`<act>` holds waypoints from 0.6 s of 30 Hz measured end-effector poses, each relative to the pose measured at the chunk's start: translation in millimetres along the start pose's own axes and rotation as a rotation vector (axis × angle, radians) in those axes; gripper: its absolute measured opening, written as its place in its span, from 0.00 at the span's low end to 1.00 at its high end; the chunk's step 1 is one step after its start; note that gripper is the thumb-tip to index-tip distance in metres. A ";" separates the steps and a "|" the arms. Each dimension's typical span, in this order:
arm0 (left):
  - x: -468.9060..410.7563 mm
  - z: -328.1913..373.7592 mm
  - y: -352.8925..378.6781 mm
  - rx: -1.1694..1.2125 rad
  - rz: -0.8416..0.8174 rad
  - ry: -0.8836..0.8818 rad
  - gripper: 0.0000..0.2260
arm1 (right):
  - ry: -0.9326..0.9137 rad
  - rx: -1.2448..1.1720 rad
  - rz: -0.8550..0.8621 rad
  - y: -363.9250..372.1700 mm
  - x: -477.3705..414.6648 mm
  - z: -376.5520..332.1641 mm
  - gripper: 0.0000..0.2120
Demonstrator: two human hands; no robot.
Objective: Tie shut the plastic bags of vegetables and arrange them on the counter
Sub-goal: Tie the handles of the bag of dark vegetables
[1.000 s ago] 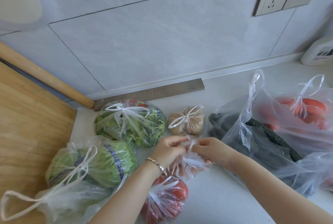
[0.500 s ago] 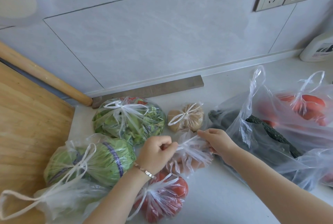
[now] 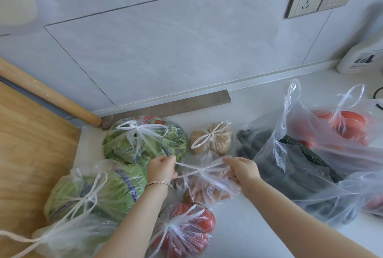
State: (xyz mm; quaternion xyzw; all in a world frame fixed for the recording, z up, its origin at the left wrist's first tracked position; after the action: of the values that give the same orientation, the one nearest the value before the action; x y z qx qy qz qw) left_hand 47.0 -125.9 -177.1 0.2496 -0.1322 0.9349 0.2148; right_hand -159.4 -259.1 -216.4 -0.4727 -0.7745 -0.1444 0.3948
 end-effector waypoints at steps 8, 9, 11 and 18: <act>19.2 44.6 66.3 -1.103 -0.307 0.216 0.15 | -0.367 0.786 -0.047 2.5 44.0 -82.3 0.06; 27.1 57.1 77.2 -1.131 -0.323 0.273 0.22 | -0.438 0.866 -0.030 -3.0 55.5 -97.6 0.11; 53.7 87.8 107.4 -1.082 -0.369 0.471 0.23 | -0.593 0.908 0.084 -26.5 87.9 -130.6 0.13; 137.9 142.0 204.3 -0.706 -0.628 0.814 0.24 | -0.719 0.968 0.803 -163.1 170.7 -177.5 0.12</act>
State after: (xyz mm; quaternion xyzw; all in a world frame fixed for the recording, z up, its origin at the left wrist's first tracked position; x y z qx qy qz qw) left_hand -98.4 -308.2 -14.2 -0.1857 -0.2611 0.7473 0.5821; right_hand -254.4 -343.0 50.4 -0.5109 -0.6003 0.5353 0.3034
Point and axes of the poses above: each hand's wrist, its own x-axis away from the middle knuckle, its own y-axis out of the palm, z = x × y, the point moved 9 cm from there along -x, towards the middle knuckle, and after that the axes turned 10 degrees about x, right-handed, at the moved point
